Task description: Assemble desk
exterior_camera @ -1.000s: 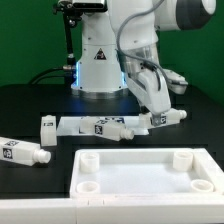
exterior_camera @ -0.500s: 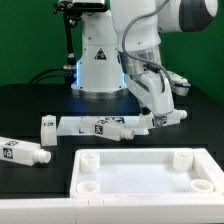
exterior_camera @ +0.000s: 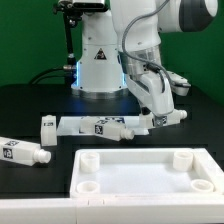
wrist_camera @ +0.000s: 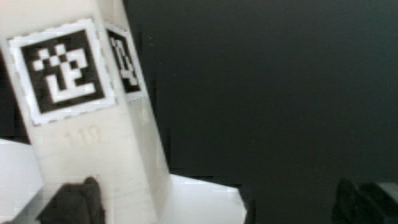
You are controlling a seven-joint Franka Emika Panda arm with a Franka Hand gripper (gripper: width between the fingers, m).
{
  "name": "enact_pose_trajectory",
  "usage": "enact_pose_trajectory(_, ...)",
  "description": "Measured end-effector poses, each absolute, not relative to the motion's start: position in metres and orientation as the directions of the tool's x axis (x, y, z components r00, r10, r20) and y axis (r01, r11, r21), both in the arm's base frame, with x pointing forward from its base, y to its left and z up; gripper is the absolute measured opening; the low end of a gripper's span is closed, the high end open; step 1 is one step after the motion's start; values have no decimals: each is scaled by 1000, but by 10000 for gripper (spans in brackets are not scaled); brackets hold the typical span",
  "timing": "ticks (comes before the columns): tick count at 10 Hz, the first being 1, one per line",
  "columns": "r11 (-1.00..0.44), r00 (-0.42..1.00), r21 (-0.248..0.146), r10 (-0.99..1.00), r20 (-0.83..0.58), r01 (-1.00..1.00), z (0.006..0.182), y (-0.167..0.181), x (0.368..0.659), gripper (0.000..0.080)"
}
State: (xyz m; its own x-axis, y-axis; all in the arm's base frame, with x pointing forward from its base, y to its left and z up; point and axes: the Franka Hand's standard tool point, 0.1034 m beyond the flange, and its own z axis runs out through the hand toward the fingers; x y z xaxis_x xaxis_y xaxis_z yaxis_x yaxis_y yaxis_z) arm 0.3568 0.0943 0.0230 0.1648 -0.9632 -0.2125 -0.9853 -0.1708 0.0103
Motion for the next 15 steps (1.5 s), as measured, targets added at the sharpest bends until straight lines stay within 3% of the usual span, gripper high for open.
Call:
enact_pose_trajectory(5, -196, 189, 9, -958, -214, -981, 24, 95, 359, 650)
enact_pose_trajectory(6, -316, 294, 39, -917, -270, -948, 24, 100, 358, 650)
enact_pose_trajectory(7, -384, 357, 39, -887, -293, -922, 27, 105, 362, 650)
enact_pose_trajectory(12, -412, 391, 14, -876, -284, -911, 25, 96, 357, 650)
enact_pose_trajectory(15, -412, 378, 2, -838, -394, -911, 43, 78, 353, 650)
